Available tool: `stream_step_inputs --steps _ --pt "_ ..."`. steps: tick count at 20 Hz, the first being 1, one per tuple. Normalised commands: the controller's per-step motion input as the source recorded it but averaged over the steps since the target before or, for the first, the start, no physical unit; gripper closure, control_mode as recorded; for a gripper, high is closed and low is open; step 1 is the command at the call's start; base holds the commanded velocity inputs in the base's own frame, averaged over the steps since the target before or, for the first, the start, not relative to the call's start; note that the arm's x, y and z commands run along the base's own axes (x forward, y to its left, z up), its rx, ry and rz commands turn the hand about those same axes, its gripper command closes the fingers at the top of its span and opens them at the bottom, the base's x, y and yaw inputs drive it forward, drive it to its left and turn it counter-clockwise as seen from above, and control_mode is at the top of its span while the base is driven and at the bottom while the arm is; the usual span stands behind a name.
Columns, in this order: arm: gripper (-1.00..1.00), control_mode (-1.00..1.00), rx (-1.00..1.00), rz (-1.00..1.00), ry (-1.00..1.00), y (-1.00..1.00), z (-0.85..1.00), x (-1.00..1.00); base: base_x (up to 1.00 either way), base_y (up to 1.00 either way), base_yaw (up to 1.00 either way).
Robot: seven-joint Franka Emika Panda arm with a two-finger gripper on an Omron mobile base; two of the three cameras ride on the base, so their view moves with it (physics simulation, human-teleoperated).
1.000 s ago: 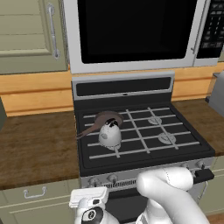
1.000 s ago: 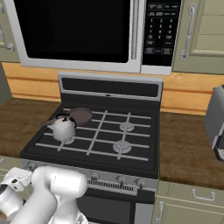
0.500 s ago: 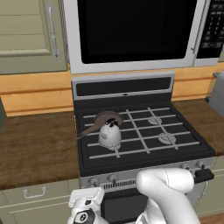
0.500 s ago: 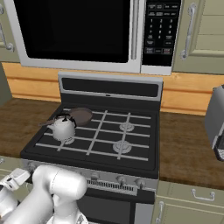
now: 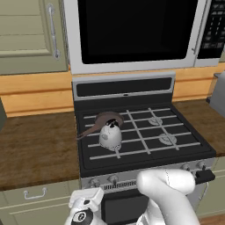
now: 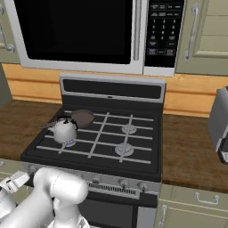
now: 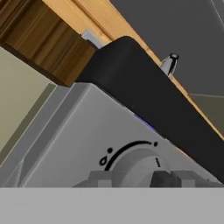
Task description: Pick the kettle from the counter and place it on a stove burner. Then turn the burner on.
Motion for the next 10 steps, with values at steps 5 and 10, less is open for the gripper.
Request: stream_step_inputs --steps 5,10 --pt "1.00 -1.00 -0.26 0.25 0.22 0.47 0.37 0.34 0.00 0.00 0.00" --pt "1.00 -1.00 -0.23 0.28 0.13 0.40 0.34 0.19 0.00 0.00 0.00"
